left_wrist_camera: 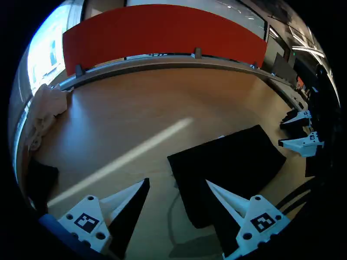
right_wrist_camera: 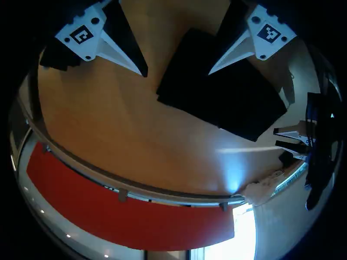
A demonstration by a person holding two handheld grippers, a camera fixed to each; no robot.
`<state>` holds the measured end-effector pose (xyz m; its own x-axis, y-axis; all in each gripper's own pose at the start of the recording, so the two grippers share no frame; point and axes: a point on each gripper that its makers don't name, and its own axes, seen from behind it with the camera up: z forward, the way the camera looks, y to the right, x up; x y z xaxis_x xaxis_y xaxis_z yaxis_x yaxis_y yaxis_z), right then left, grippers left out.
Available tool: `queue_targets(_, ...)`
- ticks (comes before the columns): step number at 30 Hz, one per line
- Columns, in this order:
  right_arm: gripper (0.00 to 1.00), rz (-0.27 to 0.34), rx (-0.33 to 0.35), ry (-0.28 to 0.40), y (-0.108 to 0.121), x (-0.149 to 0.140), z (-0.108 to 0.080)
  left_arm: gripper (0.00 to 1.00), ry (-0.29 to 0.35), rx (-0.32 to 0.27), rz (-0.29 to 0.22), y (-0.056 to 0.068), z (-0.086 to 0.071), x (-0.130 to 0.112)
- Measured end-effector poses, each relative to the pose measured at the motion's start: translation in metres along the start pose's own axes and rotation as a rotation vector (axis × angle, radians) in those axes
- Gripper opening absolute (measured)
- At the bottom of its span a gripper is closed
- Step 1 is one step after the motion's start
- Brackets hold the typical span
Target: Fold towel
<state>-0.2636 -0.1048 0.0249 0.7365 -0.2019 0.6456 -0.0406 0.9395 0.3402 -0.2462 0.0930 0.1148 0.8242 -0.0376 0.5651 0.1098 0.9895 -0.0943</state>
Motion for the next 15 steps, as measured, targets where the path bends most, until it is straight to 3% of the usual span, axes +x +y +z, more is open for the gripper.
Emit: queue_targets(15,0.98,-0.001,-0.003,-0.004,-0.006,-0.018,-0.020,0.85,-0.001,0.030,-0.017,-0.007,-0.023,-0.019)
